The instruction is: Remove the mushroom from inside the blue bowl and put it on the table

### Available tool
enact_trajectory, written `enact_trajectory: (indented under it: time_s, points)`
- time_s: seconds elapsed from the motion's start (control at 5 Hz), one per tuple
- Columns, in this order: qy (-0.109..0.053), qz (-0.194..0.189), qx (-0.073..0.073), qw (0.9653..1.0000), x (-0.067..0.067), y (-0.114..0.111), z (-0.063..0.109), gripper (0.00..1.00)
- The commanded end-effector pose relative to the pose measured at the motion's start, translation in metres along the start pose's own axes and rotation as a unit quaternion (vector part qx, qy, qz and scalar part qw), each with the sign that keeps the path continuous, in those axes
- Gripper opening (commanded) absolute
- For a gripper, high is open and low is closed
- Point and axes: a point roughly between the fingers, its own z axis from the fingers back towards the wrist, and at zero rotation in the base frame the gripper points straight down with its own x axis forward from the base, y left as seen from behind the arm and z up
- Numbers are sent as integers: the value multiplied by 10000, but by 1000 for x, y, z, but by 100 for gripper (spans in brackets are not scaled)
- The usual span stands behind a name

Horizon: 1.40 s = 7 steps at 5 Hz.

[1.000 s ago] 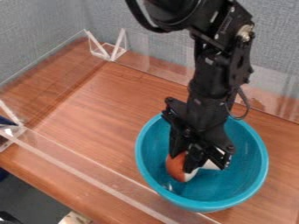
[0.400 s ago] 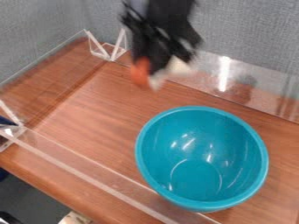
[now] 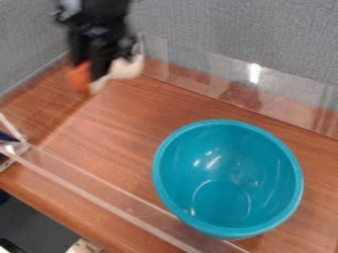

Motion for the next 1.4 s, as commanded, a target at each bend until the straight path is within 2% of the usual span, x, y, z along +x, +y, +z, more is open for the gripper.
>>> enact_trajectory:
  time_s: [0.0,0.2,0.4,0.6,0.8,1.2]
  points:
    - [-20,-299,125,9995,-7,-10,-20,0]
    - [152,-500,146,9985,-4,-22,-48,0]
    - [248,-757,145,9967,9,-35,-64,0]
    - [-58,-884,217,9958,23,-30,-25,0]
    - [-115,-1111,221,9935,32,-34,-23,0]
    - [67,-1221,244,9922,32,-30,-46,0]
